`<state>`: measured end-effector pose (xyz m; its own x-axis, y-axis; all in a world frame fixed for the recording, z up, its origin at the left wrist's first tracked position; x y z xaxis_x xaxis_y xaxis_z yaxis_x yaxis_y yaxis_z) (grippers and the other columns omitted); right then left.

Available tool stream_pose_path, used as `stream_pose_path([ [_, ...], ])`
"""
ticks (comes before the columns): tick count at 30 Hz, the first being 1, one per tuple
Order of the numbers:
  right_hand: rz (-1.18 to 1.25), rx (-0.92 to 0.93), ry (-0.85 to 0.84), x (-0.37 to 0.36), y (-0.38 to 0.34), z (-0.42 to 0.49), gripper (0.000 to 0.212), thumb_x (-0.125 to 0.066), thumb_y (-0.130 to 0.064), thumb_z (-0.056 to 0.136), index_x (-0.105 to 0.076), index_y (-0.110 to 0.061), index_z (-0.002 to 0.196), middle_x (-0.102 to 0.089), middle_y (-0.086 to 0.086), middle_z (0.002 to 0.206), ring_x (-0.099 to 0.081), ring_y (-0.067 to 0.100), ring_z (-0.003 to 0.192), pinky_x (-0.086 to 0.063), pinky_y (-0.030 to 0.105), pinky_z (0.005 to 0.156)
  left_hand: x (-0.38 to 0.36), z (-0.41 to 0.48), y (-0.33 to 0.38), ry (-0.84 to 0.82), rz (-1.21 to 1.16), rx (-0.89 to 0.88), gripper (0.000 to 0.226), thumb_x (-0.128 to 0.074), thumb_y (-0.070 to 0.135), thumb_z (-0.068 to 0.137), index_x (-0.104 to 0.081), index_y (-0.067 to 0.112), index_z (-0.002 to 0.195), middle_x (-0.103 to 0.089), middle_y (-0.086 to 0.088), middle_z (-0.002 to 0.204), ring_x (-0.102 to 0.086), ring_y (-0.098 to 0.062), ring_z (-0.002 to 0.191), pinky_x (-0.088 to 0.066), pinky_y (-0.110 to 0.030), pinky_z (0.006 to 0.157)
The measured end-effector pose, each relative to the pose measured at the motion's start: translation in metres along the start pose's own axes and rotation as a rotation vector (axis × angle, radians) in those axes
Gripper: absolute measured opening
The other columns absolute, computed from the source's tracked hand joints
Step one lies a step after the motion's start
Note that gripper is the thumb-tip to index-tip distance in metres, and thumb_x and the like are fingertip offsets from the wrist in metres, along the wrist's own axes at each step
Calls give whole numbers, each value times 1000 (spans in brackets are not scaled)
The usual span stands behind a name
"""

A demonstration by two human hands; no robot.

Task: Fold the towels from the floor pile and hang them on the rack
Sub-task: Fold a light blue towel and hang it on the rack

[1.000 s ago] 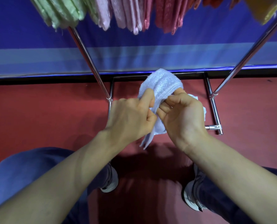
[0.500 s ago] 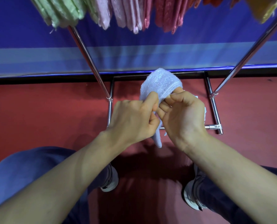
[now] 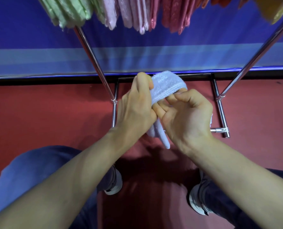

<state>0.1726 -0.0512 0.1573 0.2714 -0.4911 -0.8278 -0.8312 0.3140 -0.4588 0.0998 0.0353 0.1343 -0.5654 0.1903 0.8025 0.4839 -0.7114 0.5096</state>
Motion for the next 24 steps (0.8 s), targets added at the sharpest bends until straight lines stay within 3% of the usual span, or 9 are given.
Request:
stream_pose_path([
  [2,-120,42,-63,-6,-1,0,10,-41,2,66,-48,-4,70,-49,17,61,-52,29,66,-43,32,87,6,9,4,15,-42,28,41,-63,6,73,-39,20,103,-50,4,104,-49,-32,73,-42,-44,61],
  [4,-363,151,-75,-9,-4,-2,34,-42,8,66,-57,13,96,-59,27,86,-62,35,85,-51,34,85,15,13,8,46,-67,-5,38,-62,2,69,-46,17,101,-52,2,103,-54,-34,77,-46,-48,65],
  [5,-489,217,-67,-9,-5,-5,40,-42,12,67,-59,14,103,-67,23,93,-67,32,91,-54,32,85,21,15,8,65,-72,-33,36,-60,2,68,-48,16,99,-53,0,101,-55,-34,79,-46,-49,65],
  [8,-1114,522,76,-3,-15,-19,32,-53,0,73,-66,-21,93,-69,-8,79,-65,9,75,-53,26,76,42,13,12,124,-96,-121,28,-51,6,66,-51,13,93,-53,-4,95,-53,-31,80,-44,-50,67],
  [10,-1457,646,179,-4,-22,-26,17,-67,-19,77,-55,-21,89,-60,-8,69,-56,13,64,-44,30,63,58,10,26,117,-91,-166,27,-52,7,66,-51,14,91,-52,-3,93,-52,-30,79,-44,-49,66],
  [12,-1682,709,229,-18,-29,-36,37,-67,-43,76,-41,-21,91,-50,-9,67,-47,21,61,-32,38,56,77,4,47,87,-56,-208,27,-58,6,65,-50,16,89,-50,-3,91,-51,-31,77,-43,-47,64],
  [14,-1791,751,226,-43,-38,-49,43,-64,-48,76,-35,-23,97,-48,-8,74,-45,26,66,-26,36,58,100,4,67,79,-16,-239,27,-62,6,66,-52,15,89,-50,-4,90,-53,-36,75,-43,-45,61],
  [19,-1944,854,177,-117,-66,-87,44,-59,-41,83,-38,-15,112,-63,10,89,-61,39,85,-39,40,64,184,17,119,126,55,-392,23,-51,14,64,-49,19,86,-50,-6,90,-55,-40,76,-47,-52,63],
  [24,-2004,945,196,-183,-105,-117,36,-61,-26,80,-47,-11,110,-67,22,99,-62,45,93,-42,40,65,264,28,165,245,100,-453,19,-47,17,68,-43,25,85,-50,-6,91,-54,-42,77,-42,-47,59],
])
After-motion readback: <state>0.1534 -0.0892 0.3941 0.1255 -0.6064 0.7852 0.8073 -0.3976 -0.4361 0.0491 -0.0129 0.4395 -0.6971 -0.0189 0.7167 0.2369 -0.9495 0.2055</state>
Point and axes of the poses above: each hand's wrist, its own z-axis towards the middle knuckle, its own x-axis out of the back of the hand, y = z × x, the point moved 3 cm from there along z, towards the middle knuckle
